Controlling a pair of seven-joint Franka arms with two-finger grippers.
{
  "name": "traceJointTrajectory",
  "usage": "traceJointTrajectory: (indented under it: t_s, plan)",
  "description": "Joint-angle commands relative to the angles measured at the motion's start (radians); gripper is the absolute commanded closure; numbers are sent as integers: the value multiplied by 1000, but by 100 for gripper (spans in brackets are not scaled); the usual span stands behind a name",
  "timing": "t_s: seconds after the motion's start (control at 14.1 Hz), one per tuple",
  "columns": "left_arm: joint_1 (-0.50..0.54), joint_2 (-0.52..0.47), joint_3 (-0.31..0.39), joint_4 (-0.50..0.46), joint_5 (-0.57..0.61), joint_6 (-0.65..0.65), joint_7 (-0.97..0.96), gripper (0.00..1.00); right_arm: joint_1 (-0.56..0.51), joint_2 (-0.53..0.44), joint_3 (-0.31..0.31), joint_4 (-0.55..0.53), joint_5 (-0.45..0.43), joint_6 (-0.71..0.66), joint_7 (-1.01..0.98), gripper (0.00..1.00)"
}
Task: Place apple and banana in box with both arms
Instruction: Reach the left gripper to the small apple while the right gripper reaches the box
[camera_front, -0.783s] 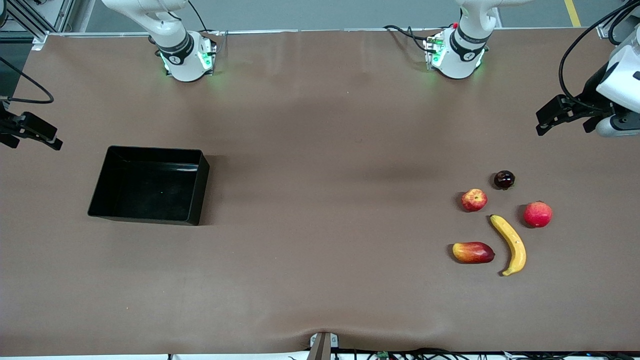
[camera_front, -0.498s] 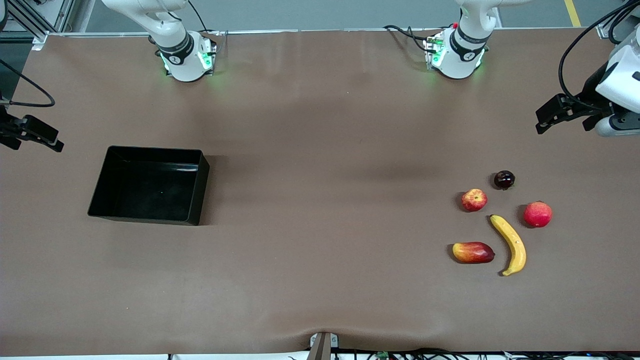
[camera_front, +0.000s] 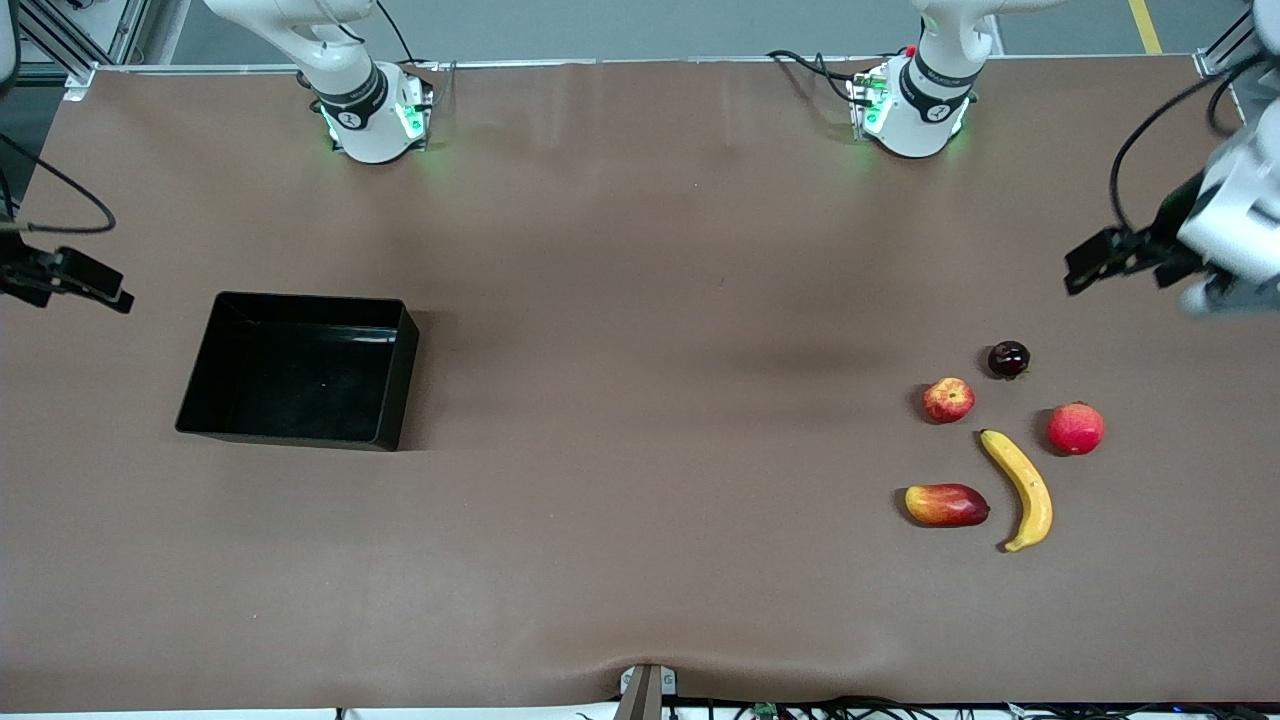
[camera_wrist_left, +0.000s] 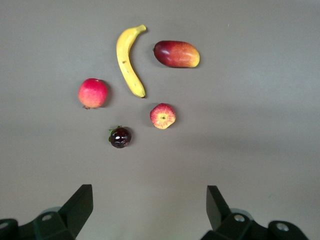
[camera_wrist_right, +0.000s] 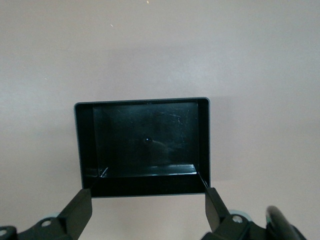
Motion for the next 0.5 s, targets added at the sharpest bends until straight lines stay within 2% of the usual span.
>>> traceJointTrajectory:
  t_s: [0.0,0.28,0.43]
  plan:
    - [3,86,-6,42,19,37,-21,0,-37,73,8,28,-14,-8,7,0]
    - [16,244,-6,5,18,100,-21,0,-67,178,9,28,0,-2,6,0]
    - [22,272,-4,-69,16,198,-37,0,-54,236,12,24,-16,-13,10,0]
